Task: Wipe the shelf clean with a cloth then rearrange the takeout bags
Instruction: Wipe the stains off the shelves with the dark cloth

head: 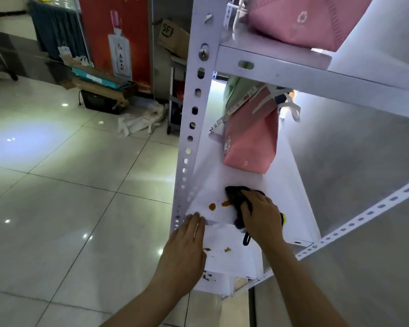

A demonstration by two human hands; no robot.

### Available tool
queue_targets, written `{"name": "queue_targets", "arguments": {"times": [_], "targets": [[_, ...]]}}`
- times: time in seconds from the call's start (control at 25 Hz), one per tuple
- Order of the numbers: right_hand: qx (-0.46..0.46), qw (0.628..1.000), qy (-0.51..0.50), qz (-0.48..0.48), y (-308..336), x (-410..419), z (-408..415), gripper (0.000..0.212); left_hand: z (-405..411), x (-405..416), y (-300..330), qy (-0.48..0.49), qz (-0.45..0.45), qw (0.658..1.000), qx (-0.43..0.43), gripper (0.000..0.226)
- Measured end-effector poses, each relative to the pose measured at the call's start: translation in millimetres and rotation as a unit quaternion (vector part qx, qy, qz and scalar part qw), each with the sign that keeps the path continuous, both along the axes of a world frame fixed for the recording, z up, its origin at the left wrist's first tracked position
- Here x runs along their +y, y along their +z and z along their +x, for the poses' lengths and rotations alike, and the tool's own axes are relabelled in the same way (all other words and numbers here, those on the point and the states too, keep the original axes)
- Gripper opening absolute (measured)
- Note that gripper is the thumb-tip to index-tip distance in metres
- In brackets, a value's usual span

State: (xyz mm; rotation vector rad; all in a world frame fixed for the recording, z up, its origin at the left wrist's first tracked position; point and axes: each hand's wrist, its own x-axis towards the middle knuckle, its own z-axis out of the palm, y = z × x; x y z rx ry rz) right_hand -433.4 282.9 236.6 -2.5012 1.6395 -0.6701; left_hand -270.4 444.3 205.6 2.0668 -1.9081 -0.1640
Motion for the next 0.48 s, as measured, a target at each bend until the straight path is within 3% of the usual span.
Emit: {"name": "queue_targets", "arguments": {"times": [0.2,0.48], "targets": [[-0.006,0.986,0.103,0.130,17.4,-23.4,54.3,0.040,9.4,4.5,-5.0,-0.029,-0.026,0.999,0.013,0.070],[0.027,0.991,0.127,0.025,0.3,33.5,56.5,0.051,22.0,12.4,-9.7,-0.043,-0.049,0.997,0.036,0.058]]}}
